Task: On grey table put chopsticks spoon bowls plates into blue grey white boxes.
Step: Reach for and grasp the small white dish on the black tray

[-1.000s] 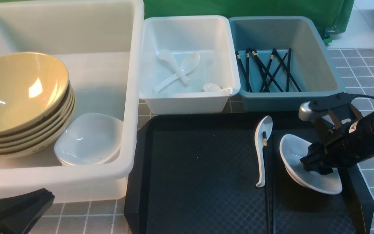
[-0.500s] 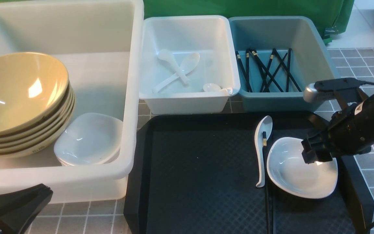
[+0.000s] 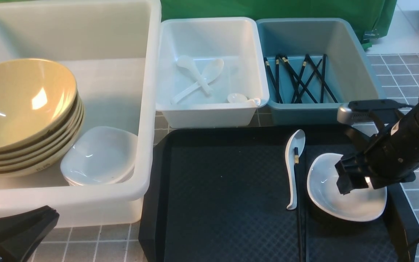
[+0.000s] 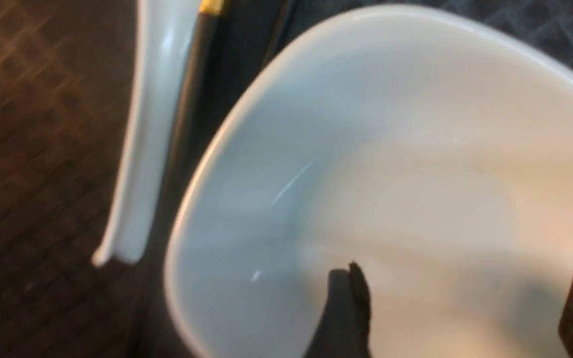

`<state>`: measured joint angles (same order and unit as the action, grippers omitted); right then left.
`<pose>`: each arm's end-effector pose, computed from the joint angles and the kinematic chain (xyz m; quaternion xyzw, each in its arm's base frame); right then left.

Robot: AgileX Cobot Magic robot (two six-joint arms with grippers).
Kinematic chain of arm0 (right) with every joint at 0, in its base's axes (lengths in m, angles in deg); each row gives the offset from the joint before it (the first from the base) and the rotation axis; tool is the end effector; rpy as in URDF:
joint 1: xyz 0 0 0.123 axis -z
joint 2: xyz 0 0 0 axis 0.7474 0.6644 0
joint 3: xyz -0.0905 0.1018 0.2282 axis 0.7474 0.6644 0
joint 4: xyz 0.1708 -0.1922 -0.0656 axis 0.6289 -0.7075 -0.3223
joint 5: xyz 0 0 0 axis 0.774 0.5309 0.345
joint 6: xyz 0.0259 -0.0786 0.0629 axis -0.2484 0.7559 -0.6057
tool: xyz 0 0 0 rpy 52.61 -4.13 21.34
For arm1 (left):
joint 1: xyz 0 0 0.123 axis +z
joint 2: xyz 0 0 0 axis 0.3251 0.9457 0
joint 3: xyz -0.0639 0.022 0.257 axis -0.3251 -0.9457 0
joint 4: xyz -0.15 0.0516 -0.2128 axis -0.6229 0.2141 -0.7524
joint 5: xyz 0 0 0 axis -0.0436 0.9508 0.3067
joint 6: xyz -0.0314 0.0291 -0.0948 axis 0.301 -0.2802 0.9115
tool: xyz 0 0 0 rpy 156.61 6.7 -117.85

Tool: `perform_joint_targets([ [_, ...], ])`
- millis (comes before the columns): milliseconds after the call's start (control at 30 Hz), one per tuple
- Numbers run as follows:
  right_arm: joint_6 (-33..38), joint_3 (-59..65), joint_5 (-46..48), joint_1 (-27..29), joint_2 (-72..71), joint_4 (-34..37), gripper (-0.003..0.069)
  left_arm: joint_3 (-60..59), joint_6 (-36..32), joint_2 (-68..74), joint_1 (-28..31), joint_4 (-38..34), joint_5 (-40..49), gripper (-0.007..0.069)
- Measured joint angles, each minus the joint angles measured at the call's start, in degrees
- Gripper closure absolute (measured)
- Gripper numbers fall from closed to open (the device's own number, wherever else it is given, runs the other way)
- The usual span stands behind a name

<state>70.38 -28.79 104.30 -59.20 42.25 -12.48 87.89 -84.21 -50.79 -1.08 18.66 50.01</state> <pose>0.3047 0.0697 0.1596 -0.0524 0.9897 0.0702 0.1134 0.1048 -0.0467 0.2506 0.2891 0.7724 -0.0418 0.5640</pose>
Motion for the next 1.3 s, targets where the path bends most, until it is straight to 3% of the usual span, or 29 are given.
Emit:
perform_joint_targets([
  [333,-2.1,5.2,5.4,0.0,-4.0,-2.8,0.0097,0.0,0.0,-0.3,0.0,0.0,-0.1,0.0633],
  [733,-8.7,9.4,-13.4,0.0,-2.4,1.3,0.0097,0.0,0.9,-0.5,0.0,0.0,-0.8,0.0633],
  [933,-10.0,9.4,-16.1,0.0,-2.2,3.2,0.0097,0.0,0.9,-0.5,0.0,0.0,-0.8,0.0633],
  [1300,-19.9,9.4,-23.3,0.0,-2.2,3.3,0.0097,0.0,0.9,-0.5,0.0,0.0,-0.8,0.0633],
])
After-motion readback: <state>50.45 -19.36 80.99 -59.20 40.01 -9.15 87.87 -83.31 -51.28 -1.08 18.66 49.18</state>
